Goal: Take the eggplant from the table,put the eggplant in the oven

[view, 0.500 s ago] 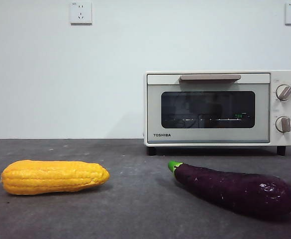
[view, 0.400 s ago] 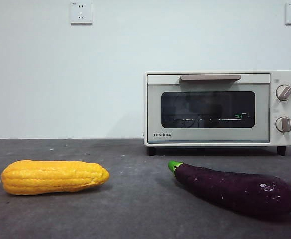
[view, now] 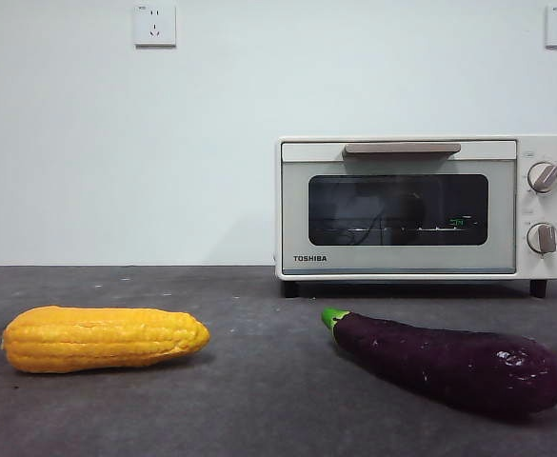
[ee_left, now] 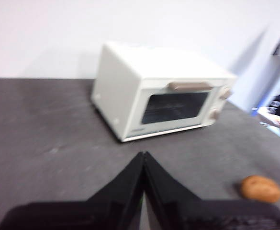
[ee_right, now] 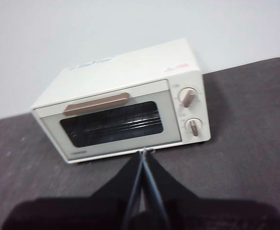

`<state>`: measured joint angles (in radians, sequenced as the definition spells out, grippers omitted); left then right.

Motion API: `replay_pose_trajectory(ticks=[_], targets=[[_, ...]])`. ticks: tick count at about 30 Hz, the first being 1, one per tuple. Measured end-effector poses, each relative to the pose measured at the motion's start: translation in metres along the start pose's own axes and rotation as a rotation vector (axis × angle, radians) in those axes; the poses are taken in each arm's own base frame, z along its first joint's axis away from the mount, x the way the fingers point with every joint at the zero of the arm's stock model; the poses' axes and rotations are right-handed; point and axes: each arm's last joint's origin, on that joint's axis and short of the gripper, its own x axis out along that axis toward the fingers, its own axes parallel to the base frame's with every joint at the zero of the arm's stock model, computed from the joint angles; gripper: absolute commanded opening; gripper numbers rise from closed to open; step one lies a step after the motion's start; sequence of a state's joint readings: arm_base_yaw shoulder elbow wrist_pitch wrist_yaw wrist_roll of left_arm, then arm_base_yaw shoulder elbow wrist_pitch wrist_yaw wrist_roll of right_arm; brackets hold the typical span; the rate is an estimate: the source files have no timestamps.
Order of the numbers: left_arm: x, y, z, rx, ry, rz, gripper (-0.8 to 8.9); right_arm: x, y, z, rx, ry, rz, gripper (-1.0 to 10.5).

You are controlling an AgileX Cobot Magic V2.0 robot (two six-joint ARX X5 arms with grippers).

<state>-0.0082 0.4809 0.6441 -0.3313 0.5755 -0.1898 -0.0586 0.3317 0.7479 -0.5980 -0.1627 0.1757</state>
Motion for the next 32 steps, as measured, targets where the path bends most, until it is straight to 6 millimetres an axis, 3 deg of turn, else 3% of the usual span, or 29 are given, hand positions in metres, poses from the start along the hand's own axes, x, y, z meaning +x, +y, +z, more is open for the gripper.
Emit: replay_pose_trajectory(ticks=[10, 16, 21, 32], targets=[[0.012, -0.01, 0.073, -0.009, 0.089, -0.102, -0.05, -0.002, 0.015, 0.069, -0.072, 0.151, 0.052, -0.1], [0.021, -0.022, 0.1, 0.017, 0.141, -0.164, -0.05, 0.003, 0.021, 0.094, -0.064, 0.296, 0.129, -0.1], [0.031, -0.033, 0.109, 0.066, 0.179, -0.244, -0.05, 0.007, 0.025, 0.106, -0.043, 0.397, 0.225, -0.1], [0.062, -0.039, 0.097, 0.073, 0.294, -0.344, -0.05, 0.006, 0.029, 0.102, -0.023, 0.483, 0.31, 0.0]])
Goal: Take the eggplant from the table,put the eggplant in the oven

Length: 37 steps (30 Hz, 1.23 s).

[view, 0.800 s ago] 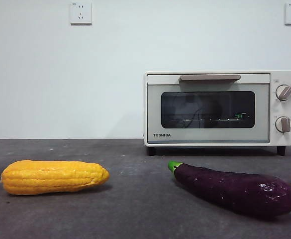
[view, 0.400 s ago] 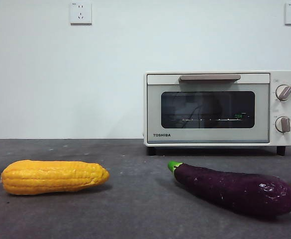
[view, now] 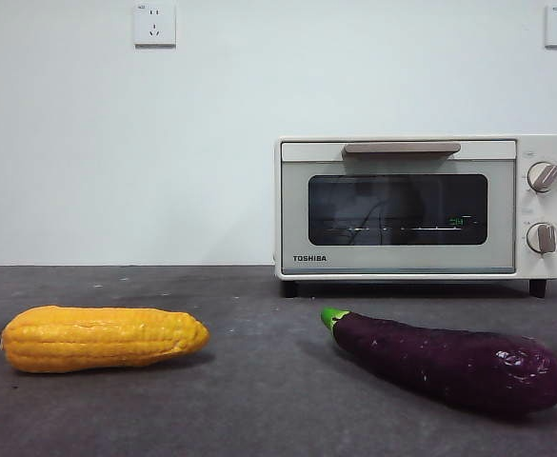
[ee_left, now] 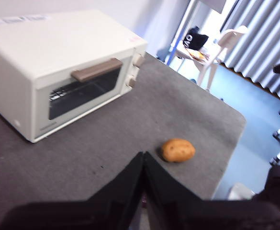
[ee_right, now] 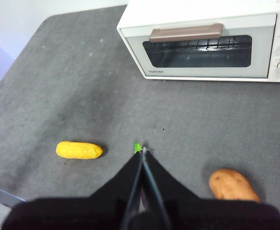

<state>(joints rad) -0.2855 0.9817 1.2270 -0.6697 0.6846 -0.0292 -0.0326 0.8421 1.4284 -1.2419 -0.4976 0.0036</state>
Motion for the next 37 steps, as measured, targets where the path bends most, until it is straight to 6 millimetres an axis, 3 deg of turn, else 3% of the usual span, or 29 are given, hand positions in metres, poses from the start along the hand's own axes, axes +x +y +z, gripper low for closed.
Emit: replay_pose_trajectory(ticks=[3, 9, 16, 29, 37], targets=[[0.006, 0.0, -0.001, 0.008, 0.019, -0.019, -0.05, 0.0, 0.0, 0.0, 0.0, 0.004, 0.0, 0.5], [0.016, 0.001, -0.001, 0.016, 0.037, -0.044, -0.05, 0.0, 0.0, -0.002, 0.008, 0.022, 0.0, 3.4], [0.024, 0.006, -0.001, 0.009, 0.052, -0.049, -0.05, 0.001, 0.003, -0.005, 0.005, 0.054, 0.024, 5.4], [0.055, 0.013, 0.007, 0.062, 0.024, -0.054, -0.05, 0.002, 0.008, -0.011, -0.004, 0.124, 0.076, 5.4], [0.101, 0.022, 0.026, 0.062, 0.075, -0.046, -0.05, 0.002, 0.009, -0.011, -0.016, 0.131, 0.093, 5.4]])
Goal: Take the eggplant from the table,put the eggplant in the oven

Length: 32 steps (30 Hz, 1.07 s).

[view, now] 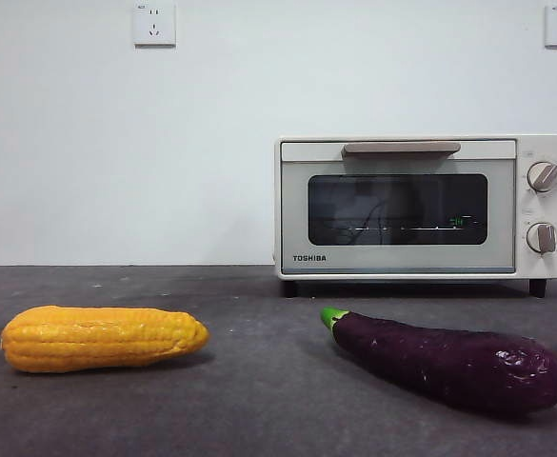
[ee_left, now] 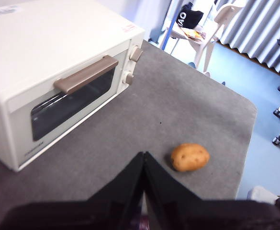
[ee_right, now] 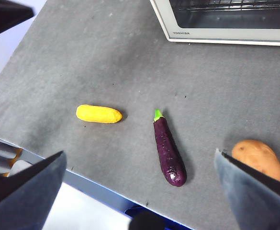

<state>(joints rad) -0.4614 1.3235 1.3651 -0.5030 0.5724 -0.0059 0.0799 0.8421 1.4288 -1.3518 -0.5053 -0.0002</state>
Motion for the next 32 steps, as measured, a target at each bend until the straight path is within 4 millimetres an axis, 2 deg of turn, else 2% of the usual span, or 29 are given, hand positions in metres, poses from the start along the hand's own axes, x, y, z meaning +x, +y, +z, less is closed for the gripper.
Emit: replay_pose_trajectory(ticks=[8, 13, 17, 24, 27, 32], targets=[[0.056, 0.014, 0.035, 0.063, 0.007, 0.016, -0.05, 0.001, 0.002, 0.0, -0.013, 0.007, 0.014, 5.4], [0.093, 0.021, 0.047, 0.106, 0.02, -0.006, -0.05, 0.001, 0.002, 0.0, -0.024, 0.008, 0.017, 5.4], [0.124, 0.029, 0.047, 0.132, 0.04, 0.019, -0.05, 0.001, 0.002, 0.0, -0.033, 0.008, 0.016, 5.4], [0.172, 0.052, 0.036, 0.149, 0.079, 0.058, -0.05, 0.001, 0.001, 0.0, -0.042, 0.008, -0.009, 5.4], [0.185, 0.06, 0.034, 0.157, 0.069, 0.074, -0.06, 0.001, 0.001, 0.0, -0.042, 0.008, -0.012, 5.4], [0.194, 0.065, 0.032, 0.17, 0.045, 0.097, -0.06, 0.001, 0.001, 0.0, -0.049, 0.008, -0.016, 5.4]])
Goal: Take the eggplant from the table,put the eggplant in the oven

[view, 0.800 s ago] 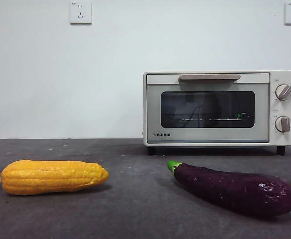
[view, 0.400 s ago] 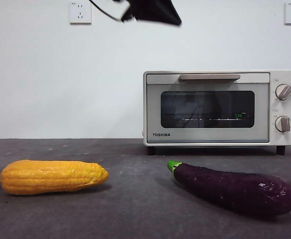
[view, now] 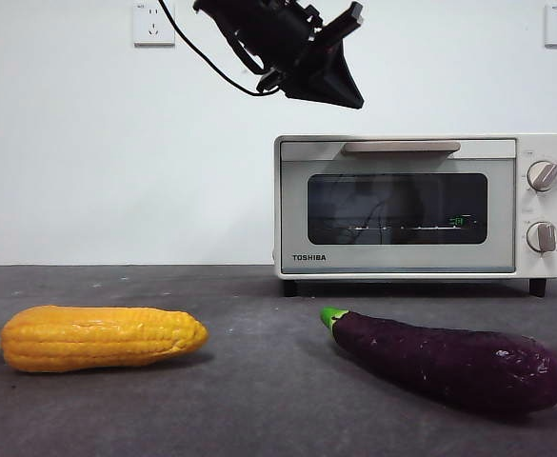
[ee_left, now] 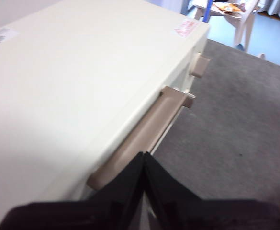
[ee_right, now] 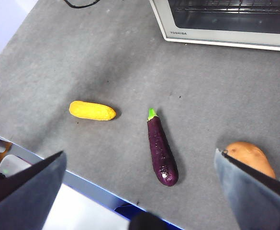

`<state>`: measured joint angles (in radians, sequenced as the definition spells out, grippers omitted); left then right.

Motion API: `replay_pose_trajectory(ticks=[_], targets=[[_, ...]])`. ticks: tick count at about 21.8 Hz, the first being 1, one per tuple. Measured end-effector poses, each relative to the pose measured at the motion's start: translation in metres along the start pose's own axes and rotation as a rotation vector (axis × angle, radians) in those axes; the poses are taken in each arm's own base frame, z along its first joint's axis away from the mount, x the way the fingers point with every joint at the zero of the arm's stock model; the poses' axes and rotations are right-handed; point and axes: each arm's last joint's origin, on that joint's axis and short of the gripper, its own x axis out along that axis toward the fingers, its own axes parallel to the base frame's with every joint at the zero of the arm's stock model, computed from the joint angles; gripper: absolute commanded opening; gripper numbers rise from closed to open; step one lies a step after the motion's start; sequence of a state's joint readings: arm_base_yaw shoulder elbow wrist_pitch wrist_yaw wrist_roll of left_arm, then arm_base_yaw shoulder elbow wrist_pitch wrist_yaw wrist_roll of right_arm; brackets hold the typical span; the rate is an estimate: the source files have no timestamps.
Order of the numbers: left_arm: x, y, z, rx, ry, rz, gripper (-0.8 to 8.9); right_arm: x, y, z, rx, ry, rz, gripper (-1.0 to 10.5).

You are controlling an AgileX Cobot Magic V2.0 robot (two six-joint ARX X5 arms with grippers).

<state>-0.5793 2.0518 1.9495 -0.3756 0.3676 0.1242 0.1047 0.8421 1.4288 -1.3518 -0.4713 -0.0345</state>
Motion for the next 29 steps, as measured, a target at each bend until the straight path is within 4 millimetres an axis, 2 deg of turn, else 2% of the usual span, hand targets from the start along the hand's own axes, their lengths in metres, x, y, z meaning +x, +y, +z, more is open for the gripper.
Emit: replay_pose_trajectory(ticks=[23, 27, 29], targets=[[0.027, 0.003, -0.009, 0.047, -0.053, 0.047, -0.06, 0.0, 0.0, 0.0, -0.004, 0.001, -0.011, 5.4], [0.046, 0.006, -0.021, 0.05, -0.036, 0.062, -0.06, 0.0, 0.0, 0.0, -0.004, 0.001, -0.011, 5.4], [0.047, 0.004, -0.021, 0.052, -0.032, 0.069, -0.06, 0.0, -0.001, 0.0, -0.003, 0.001, -0.014, 5.4]])
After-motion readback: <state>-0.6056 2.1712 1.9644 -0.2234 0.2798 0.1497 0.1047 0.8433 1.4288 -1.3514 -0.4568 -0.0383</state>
